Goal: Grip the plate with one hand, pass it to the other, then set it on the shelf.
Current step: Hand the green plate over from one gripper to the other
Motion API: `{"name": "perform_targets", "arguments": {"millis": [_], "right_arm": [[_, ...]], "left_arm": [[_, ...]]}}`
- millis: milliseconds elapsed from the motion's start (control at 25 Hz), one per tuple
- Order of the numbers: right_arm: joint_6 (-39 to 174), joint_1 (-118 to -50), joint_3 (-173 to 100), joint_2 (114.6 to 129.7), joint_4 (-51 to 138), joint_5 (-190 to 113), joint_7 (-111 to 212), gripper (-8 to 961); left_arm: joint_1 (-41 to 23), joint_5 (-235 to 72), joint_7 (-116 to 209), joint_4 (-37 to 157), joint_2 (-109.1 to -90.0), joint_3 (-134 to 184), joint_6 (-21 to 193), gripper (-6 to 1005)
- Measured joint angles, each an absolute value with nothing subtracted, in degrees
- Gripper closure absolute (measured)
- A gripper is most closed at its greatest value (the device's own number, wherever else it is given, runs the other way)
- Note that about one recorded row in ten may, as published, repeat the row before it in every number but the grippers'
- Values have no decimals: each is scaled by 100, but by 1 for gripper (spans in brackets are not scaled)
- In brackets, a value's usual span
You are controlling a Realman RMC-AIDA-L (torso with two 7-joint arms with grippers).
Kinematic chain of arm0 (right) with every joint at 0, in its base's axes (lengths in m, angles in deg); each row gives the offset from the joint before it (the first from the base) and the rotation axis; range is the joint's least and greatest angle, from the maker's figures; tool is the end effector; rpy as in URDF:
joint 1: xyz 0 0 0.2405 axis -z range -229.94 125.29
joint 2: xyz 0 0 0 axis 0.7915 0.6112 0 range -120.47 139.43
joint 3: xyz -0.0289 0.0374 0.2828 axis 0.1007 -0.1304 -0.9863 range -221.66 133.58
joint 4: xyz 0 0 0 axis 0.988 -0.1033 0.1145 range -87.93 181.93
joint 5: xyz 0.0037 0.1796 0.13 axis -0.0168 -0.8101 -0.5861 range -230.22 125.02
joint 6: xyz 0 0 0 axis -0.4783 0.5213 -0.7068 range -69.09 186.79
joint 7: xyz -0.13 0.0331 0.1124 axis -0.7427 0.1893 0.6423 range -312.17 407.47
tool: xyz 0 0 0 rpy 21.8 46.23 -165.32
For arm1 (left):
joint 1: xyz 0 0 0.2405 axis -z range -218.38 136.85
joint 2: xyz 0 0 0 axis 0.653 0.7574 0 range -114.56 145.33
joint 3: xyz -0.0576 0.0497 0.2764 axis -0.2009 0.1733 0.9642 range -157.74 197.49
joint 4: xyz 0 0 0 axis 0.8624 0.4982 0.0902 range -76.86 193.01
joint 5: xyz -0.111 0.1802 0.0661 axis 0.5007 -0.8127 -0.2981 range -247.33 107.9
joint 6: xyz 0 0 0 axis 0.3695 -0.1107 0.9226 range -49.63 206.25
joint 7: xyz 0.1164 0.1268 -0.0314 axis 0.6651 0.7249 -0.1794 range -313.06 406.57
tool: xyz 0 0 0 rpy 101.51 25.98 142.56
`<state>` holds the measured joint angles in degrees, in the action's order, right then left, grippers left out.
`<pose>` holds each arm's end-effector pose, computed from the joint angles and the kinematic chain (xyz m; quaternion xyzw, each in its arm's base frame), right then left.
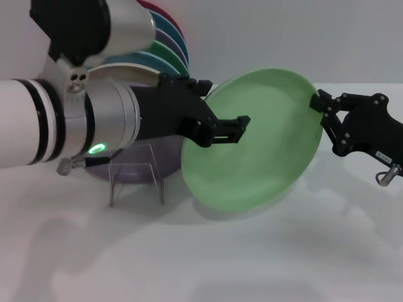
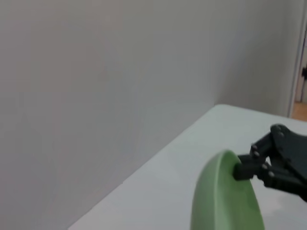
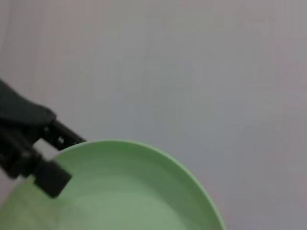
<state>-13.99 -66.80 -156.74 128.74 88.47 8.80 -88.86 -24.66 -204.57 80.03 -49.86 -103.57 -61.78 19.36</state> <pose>0.2806 0.3606 -0.0108 -0.8512 0.0494 0.3413 0.3956 -0.0875 0.3484 -0.0343 -0.9417 -0.1408 -0.1149 0.2832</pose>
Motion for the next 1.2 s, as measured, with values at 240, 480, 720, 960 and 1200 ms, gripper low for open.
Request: {"name": "perform_targets", "arguments": {"millis": [240, 480, 720, 960, 1200], "right_arm": [[-1403, -6670, -15672, 12863, 8837, 854, -8750, 939], [-1409, -6651, -15670, 12865, 8815, 851, -8695, 940], [-1409, -6644, -15668, 12868, 8799, 851, -8639, 938], [-1434, -6639, -15670, 12860, 8795, 861, -8542, 936], [-1463, -6648, -15672, 12857, 8802, 894, -8507, 933]], "left_arm": [[-2445, -20656, 7909, -4991, -10333, -6114, 2001, 218], [-2442, -20653, 7874, -5043, -10311, -6145, 2045, 240], [-2438, -20654, 7869, -5045, -10301, -6125, 2066, 366], [-2439, -20656, 7883, -5038, -10305, -6112, 2072, 495], [-2455, -20669, 7887, -5070, -10288, -6149, 2110, 526]]}}
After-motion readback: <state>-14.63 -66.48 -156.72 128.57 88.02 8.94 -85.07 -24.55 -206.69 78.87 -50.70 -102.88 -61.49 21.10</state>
